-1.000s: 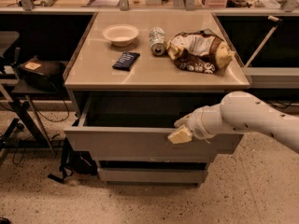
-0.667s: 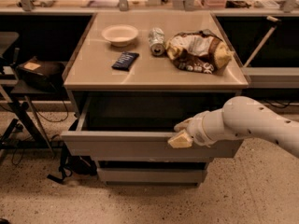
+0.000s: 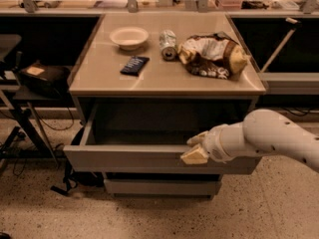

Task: Open top drawer

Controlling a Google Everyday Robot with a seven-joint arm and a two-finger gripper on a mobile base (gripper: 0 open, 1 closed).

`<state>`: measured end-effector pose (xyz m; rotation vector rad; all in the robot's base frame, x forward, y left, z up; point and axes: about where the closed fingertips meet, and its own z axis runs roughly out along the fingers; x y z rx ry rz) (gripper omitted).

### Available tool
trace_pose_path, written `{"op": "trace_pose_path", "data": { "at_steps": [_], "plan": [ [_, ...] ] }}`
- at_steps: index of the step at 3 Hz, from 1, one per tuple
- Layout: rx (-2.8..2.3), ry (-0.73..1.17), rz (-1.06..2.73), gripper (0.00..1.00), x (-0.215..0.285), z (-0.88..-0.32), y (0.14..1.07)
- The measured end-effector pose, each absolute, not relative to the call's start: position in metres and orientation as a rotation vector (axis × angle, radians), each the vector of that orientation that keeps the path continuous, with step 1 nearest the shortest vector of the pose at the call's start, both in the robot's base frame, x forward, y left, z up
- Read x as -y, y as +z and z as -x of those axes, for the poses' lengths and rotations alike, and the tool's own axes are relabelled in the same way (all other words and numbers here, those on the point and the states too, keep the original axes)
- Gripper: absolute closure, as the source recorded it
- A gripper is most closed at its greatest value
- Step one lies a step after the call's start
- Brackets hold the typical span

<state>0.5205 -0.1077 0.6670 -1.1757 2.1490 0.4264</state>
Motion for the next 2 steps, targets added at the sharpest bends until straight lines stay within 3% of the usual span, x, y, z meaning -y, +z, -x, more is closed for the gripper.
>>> {"op": "trace_pose_path", "data": {
  "at_steps": [2],
  "plan": [
    [-2.152, 0.439, 1.166, 1.0, 0.111, -0.506, 0.667]
  ]
}}
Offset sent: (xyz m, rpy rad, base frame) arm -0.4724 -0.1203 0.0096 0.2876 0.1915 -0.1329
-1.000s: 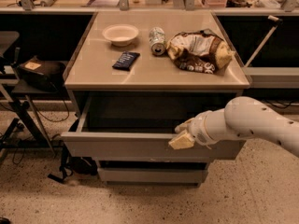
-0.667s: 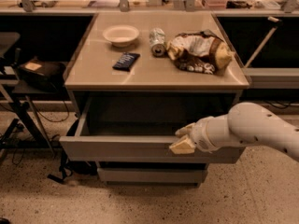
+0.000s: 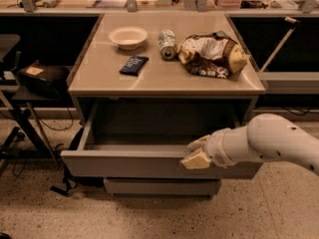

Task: Open top drawer

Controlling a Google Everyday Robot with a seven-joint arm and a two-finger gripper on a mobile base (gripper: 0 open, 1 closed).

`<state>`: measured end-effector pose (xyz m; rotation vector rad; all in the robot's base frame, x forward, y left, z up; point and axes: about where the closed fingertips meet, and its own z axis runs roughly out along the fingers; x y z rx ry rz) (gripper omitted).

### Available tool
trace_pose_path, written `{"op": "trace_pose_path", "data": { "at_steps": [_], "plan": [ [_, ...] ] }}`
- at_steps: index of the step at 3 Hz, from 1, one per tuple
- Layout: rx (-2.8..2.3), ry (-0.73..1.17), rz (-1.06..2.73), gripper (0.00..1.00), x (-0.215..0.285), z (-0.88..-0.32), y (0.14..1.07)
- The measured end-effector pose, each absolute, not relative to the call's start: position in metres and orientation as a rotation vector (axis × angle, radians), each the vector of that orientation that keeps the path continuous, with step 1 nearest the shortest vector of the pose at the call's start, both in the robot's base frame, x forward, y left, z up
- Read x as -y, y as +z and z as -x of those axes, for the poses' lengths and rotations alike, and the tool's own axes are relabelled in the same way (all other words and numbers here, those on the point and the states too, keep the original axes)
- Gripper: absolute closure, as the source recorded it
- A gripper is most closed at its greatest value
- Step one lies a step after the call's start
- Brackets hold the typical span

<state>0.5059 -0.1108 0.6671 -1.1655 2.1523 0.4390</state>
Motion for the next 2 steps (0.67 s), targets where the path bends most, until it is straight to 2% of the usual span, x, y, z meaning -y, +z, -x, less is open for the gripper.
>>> {"op": "trace_pose_path", "data": {
  "at_steps": [2],
  "plan": [
    [-2.156, 0.452, 1.156, 1.0, 0.1146, -0.489, 0.6688]
  ]
}}
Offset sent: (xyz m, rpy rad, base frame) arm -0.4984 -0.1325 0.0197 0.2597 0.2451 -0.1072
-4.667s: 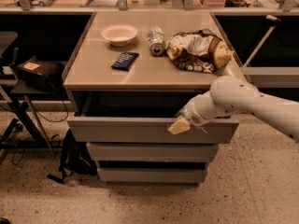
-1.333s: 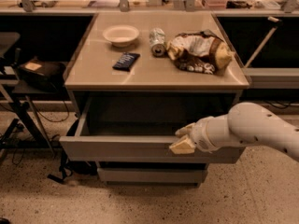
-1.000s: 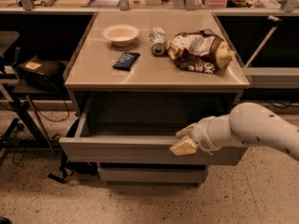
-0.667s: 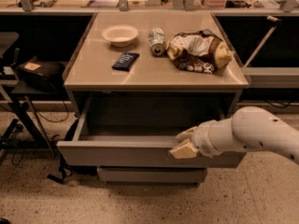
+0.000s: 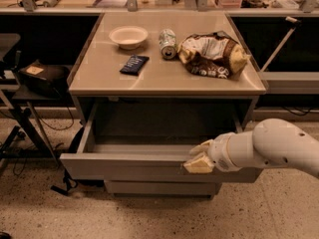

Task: Open top drawer

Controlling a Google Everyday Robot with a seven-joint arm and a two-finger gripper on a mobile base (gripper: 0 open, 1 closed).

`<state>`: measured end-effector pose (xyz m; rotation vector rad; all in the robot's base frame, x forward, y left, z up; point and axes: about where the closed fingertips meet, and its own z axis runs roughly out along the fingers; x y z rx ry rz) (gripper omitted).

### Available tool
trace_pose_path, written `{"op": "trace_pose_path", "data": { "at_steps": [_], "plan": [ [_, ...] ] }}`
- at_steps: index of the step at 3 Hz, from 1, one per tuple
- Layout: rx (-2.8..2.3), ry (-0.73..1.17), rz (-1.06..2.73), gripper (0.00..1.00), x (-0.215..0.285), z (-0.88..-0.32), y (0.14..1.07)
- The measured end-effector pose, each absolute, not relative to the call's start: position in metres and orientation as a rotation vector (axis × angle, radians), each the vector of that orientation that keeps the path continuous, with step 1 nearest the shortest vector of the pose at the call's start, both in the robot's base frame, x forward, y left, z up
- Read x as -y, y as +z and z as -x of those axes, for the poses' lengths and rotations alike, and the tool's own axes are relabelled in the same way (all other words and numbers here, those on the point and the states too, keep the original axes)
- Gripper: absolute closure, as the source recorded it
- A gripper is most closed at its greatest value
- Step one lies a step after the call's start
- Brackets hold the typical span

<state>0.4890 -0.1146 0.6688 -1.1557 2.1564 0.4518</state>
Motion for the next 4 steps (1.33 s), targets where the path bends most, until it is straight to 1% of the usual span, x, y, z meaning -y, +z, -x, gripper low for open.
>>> {"op": "trace_pose_path", "data": {
  "at_steps": [4],
  "plan": [
    [-2.163, 0.471, 1.143, 1.0, 0.117, -0.464, 0.67]
  ]
}}
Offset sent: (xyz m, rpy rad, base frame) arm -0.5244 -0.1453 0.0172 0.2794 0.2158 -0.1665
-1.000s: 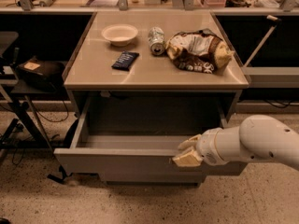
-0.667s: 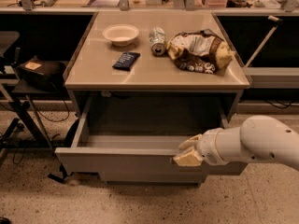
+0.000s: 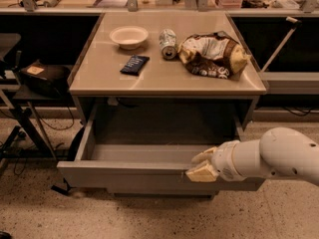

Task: Open top drawer

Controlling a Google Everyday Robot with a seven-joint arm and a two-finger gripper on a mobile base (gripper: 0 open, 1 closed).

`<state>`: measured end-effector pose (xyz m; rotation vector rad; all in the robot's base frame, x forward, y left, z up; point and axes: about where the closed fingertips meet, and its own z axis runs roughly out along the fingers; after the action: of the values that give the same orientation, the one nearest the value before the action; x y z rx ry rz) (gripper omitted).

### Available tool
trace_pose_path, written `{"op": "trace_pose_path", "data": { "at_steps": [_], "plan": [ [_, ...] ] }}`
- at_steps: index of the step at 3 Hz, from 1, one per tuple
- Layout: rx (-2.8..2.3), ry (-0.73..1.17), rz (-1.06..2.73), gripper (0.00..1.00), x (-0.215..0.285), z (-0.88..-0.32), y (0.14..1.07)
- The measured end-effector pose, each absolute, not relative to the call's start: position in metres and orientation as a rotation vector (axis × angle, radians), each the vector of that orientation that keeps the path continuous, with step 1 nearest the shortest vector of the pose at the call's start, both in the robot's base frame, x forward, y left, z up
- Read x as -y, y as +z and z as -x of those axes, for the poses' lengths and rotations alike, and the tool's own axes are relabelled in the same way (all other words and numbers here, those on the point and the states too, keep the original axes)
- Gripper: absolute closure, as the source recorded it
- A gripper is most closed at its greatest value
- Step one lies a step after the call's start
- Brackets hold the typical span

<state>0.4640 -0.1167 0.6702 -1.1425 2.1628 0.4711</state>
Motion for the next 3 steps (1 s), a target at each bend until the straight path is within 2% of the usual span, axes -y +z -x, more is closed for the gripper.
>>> {"op": "trace_pose_path", "data": {
  "at_steps": [3],
  "plan": [
    [-2.168, 0.517, 1.163, 1.0, 0.109, -0.417, 0.675]
  ]
}}
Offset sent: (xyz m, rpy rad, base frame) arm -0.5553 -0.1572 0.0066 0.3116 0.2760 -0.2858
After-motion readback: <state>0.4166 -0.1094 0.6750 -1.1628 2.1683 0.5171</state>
